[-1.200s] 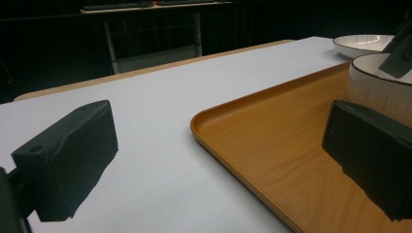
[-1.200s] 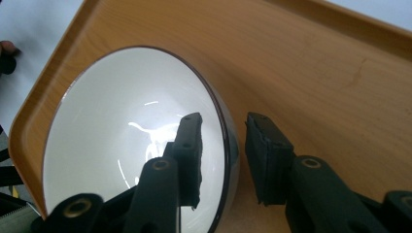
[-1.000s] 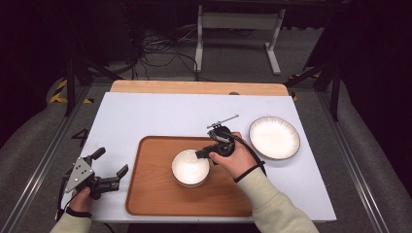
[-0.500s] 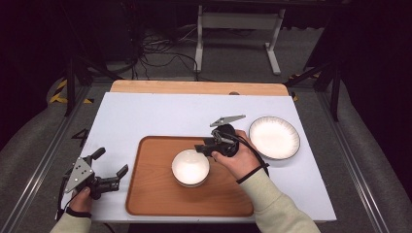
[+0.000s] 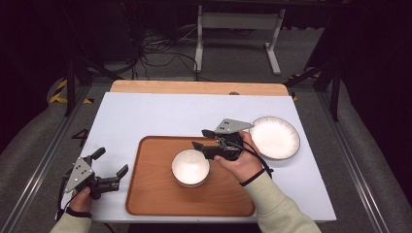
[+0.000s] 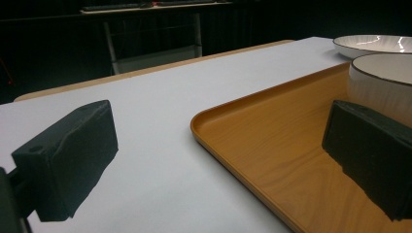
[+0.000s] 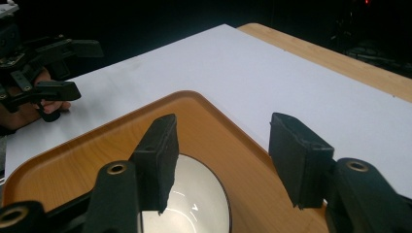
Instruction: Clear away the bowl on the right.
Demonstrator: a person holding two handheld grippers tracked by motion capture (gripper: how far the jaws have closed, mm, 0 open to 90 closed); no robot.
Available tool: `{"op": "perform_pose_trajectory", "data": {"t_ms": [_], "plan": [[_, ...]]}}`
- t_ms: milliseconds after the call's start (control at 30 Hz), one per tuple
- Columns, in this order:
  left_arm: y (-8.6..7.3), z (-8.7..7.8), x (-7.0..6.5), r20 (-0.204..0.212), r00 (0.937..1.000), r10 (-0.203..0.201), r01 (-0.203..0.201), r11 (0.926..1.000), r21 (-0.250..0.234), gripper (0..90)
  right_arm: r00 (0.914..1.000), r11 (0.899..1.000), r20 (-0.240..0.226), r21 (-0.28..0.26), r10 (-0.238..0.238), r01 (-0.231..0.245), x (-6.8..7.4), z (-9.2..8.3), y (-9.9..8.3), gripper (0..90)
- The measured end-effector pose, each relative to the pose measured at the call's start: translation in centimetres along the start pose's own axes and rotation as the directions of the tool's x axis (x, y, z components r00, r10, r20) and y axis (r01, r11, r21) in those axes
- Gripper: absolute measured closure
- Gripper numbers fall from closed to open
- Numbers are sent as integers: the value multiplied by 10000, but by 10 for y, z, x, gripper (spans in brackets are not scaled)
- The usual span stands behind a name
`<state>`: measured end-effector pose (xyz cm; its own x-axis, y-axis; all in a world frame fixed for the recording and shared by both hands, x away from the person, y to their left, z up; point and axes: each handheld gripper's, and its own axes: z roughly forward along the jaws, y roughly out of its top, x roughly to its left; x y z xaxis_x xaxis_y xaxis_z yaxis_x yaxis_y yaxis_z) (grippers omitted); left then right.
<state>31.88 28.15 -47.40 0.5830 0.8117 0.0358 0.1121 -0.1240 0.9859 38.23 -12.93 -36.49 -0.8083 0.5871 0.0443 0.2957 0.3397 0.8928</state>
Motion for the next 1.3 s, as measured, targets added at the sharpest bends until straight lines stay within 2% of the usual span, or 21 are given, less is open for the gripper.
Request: {"op": "perform_pose_trajectory", "data": {"t_ms": [167,333,500,800,933,1033,1300], "plan": [[0,0,0,1,10000,-6,6,10000,6,3,9991,9983,-160,-444,-391,383,0,-2,-4,418],[0,0,0,-8,10000,-36,36,10000,11,3,9960,9857,-159,-1455,-883,851,2,-8,-6,361],[0,0,0,-6,10000,-29,29,10000,33,3,9925,9745,-101,-1910,-1220,1178,5,-11,-9,327],[0,0,0,-5,10000,-25,25,10000,35,3,9897,9663,171,-2143,-1421,1424,4,-13,-17,271],[0,0,0,-6,10000,-18,18,10000,36,3,9902,9651,228,-2215,-1378,1394,2,-16,-20,256],[0,0,0,-7,10000,-19,19,10000,37,3,9906,9592,295,-2475,-1338,1369,0,-21,-24,252],[0,0,0,6,10000,-31,31,10000,53,3,9906,9526,444,-2716,-1297,1369,-5,-32,-30,229]]}}
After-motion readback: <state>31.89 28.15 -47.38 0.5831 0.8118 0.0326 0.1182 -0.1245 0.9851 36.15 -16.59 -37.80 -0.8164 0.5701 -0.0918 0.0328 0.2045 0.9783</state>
